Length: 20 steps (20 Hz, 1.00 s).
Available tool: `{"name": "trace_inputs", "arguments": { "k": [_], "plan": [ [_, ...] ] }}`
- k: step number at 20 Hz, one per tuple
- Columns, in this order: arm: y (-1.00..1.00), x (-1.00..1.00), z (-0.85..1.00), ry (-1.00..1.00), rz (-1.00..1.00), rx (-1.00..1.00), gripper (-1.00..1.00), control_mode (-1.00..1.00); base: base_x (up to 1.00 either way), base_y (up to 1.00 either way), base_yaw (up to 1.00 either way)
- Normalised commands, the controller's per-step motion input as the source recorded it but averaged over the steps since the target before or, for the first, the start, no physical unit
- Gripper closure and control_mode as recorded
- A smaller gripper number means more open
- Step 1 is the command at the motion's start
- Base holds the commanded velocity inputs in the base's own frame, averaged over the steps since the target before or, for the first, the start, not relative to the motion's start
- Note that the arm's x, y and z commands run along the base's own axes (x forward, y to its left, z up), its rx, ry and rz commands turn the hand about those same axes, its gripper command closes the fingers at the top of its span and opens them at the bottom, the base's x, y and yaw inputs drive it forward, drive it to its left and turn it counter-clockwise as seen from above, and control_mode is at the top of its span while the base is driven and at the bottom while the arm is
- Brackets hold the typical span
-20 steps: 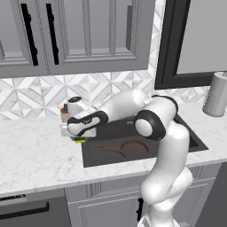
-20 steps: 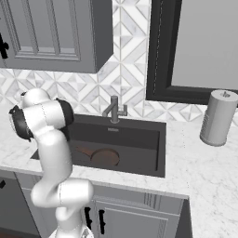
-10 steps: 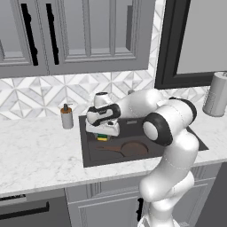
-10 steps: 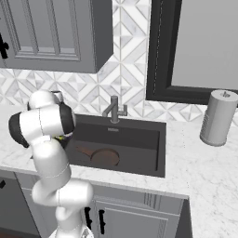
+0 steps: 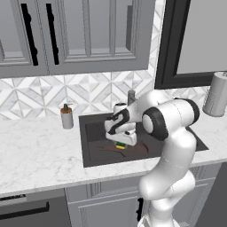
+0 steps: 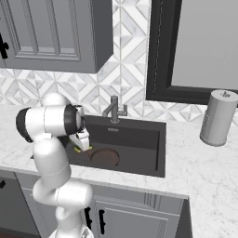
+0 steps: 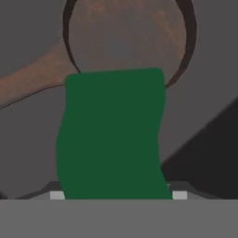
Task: Pick the pan and sponge and place them into the sink. Then turn on the water.
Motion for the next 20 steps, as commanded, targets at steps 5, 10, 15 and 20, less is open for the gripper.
{"name": "trace_inputs", "arguments": {
  "k": [5,10,15,20],
  "plan": [
    [-0.22,0.13,-0.56,0.00,-0.10,-0.07,1.00,-1.00,0.00,0.00,0.00],
    [0.00,0.18,-0.33,0.00,-0.05,-0.01,1.00,-1.00,0.00,0.00,0.00],
    [0.00,0.19,-0.23,0.00,-0.01,0.00,1.00,-1.00,0.00,0.00,0.00],
    [0.00,0.13,-0.17,0.00,0.00,0.00,1.00,-1.00,0.00,0.00,0.00]
  ]
}}
